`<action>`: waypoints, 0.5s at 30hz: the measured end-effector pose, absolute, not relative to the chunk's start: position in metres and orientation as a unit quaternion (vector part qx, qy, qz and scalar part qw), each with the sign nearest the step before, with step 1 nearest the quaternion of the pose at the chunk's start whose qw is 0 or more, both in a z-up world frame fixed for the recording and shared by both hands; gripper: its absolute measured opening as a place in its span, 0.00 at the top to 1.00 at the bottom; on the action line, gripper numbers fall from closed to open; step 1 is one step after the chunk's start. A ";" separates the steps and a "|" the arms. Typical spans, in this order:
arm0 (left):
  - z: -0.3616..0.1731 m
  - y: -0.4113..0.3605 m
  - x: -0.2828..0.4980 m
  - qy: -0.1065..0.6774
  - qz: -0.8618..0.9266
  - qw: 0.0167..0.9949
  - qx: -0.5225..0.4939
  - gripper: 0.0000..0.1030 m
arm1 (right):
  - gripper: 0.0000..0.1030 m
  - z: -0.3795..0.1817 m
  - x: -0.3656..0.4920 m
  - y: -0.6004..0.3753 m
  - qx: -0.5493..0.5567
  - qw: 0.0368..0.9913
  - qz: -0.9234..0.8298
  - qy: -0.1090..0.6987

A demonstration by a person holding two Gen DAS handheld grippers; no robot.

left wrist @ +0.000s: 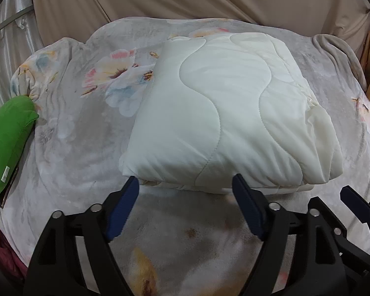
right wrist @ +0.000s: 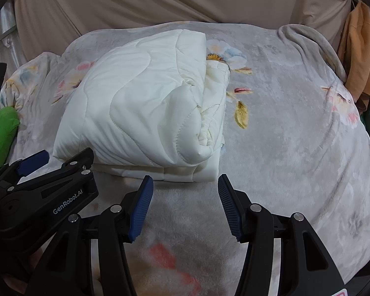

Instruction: Fold large clothes

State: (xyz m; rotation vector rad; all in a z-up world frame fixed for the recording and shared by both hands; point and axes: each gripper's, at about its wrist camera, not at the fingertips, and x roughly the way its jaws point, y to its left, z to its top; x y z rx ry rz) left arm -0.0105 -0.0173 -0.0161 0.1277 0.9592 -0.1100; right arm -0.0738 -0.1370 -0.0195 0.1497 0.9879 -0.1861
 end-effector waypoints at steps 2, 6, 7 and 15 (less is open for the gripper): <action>-0.017 -0.017 -0.010 0.461 -0.057 0.884 0.057 0.22 | 0.48 -0.020 -0.074 -0.137 0.075 0.874 -0.091 0.472; -0.019 -0.017 -0.009 0.467 -0.065 0.881 0.048 0.21 | 0.48 -0.020 -0.076 -0.136 0.076 0.873 -0.097 0.472; -0.019 -0.018 -0.009 0.467 -0.066 0.880 0.047 0.21 | 0.48 -0.019 -0.076 -0.136 0.076 0.873 -0.098 0.472; -0.019 -0.020 -0.011 0.461 -0.052 0.884 0.052 0.23 | 0.48 -0.018 -0.077 -0.133 0.072 0.874 -0.105 0.469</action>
